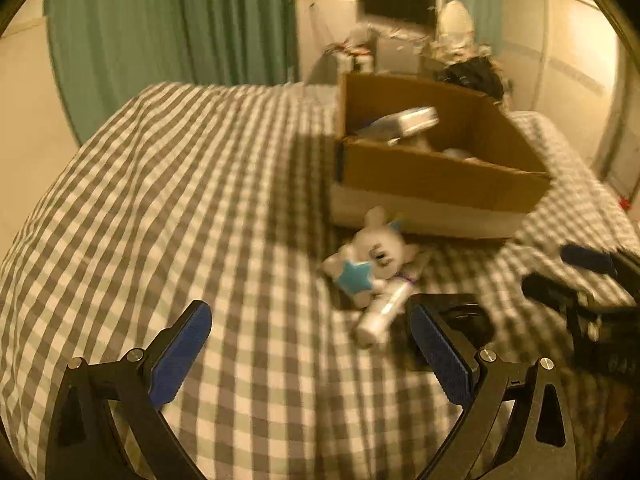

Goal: Organize objects
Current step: 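Move the right gripper to the black headband and grasp it, then grasp the white toothpaste tube with the left gripper while the right gripper holds the headband, then carry the tube and headband into the box and open both grippers, then move the left gripper to the white bear toy and grasp it, then lower the bear toy into the box and open the left gripper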

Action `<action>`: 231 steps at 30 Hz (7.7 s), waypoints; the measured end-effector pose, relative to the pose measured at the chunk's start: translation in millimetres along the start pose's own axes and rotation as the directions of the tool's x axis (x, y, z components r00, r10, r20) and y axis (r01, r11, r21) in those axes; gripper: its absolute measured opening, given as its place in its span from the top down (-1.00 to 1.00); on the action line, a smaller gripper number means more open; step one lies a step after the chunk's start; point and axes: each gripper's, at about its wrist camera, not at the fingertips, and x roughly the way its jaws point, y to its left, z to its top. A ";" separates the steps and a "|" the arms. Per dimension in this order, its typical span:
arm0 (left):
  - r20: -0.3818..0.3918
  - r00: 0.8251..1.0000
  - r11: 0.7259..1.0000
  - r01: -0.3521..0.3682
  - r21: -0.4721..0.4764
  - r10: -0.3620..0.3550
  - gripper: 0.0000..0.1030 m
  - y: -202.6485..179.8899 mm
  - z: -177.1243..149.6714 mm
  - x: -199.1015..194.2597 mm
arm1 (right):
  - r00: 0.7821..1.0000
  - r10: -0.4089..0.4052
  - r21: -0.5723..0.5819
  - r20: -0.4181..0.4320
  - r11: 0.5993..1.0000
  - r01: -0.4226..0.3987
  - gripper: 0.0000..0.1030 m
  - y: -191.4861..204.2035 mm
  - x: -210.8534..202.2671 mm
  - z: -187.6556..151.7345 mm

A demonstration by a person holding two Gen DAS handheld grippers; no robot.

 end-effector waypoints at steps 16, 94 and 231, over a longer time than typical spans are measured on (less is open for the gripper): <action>-0.042 0.999 0.997 0.002 -0.073 -0.005 -0.99 13.6 -1.9 12.2 | 0.972 0.063 -0.123 -0.225 0.988 -0.092 0.56 42.3 61.9 -25.5; 0.177 0.967 0.982 0.170 0.088 -0.183 0.53 -51.6 184.2 -50.2 | 0.931 -0.038 -0.030 0.364 0.998 0.053 0.77 -8.5 -104.3 138.3; -0.082 0.991 0.992 0.114 0.049 -0.110 0.04 -31.7 -17.2 24.4 | 0.990 -0.115 0.111 -0.075 0.986 0.123 -0.80 -30.7 39.7 6.3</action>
